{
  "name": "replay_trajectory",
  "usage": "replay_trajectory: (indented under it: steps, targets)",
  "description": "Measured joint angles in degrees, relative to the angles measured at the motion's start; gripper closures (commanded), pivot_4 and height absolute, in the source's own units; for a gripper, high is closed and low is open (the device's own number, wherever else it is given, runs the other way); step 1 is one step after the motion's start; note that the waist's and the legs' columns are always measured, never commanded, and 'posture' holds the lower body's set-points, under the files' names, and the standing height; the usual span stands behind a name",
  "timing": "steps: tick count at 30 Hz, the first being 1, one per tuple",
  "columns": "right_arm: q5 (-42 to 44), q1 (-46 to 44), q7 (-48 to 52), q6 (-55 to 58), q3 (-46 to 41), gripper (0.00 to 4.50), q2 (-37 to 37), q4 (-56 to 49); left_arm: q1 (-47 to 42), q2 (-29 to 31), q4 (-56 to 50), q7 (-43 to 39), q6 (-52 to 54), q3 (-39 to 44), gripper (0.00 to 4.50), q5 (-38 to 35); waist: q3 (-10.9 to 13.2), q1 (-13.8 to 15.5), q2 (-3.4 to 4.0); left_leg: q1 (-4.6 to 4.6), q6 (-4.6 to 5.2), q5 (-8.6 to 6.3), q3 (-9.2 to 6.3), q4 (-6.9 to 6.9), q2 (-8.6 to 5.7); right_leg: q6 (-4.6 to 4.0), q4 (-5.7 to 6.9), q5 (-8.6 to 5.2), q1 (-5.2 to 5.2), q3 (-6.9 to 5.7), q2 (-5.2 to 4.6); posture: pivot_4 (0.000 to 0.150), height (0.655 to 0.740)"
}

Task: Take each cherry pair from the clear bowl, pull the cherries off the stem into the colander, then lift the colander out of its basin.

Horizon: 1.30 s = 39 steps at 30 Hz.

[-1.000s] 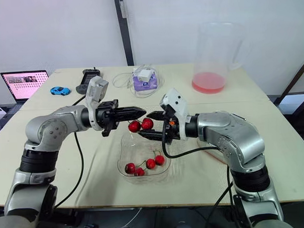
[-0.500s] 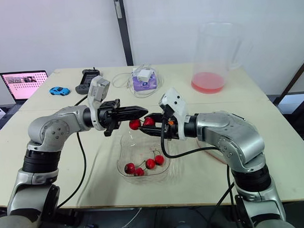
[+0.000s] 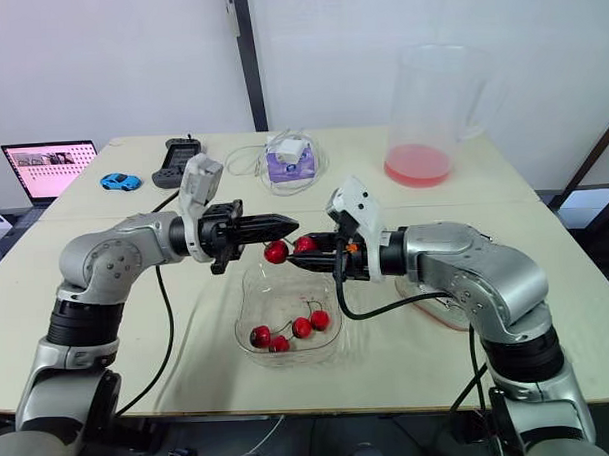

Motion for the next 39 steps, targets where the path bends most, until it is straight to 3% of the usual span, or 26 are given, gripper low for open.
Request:
replay_trajectory:
  steps: [11,19,27,36,39]
  targets:
    - [5.2,5.2,-3.3,6.1,-0.7,3.51,-1.2,-0.1,0.0,-0.2,0.1,-0.2,-1.1,0.2,4.50,0.0,0.0,0.0,-0.03,0.00,0.00,0.00,0.00,-0.01,0.00,0.00,-0.02,0.00,0.01,0.00,0.00,0.150,0.7332]
    - [9.0,2.2,-4.9,8.8,-8.7,3.51,-5.5,2.4,0.0,-0.3,0.2,-0.3,-1.4,0.3,4.50,0.0,0.0,0.1,-0.02,-0.01,0.00,0.00,0.01,-0.02,0.00,0.00,-0.03,0.00,0.01,0.00,0.00,0.150,0.7332]
    - [-6.4,5.3,2.4,-4.7,-6.4,3.51,-29.0,17.8,0.1,-0.6,0.4,-0.1,-2.6,0.9,4.50,0.1,0.0,0.4,-0.05,-0.04,0.22,-0.12,0.10,-0.01,-0.01,0.02,-0.38,0.01,0.10,0.01,-0.03,0.150,0.7332]
    - [-15.9,10.4,9.0,-14.2,0.2,3.51,-31.5,25.9,0.1,-0.5,1.2,-0.4,-3.8,0.9,4.50,1.2,0.1,0.1,0.05,-0.01,0.24,-0.14,0.14,0.02,0.01,0.02,-0.34,0.01,0.09,0.07,-0.01,0.150,0.7332]
    - [-16.8,10.6,9.5,-14.6,0.3,2.45,-30.6,26.6,0.7,-0.5,1.0,-0.1,-3.8,0.9,4.50,1.2,0.1,0.1,0.05,-0.02,0.24,-0.14,0.13,0.02,0.01,0.03,-0.35,0.01,0.10,0.07,-0.01,0.150,0.7332]
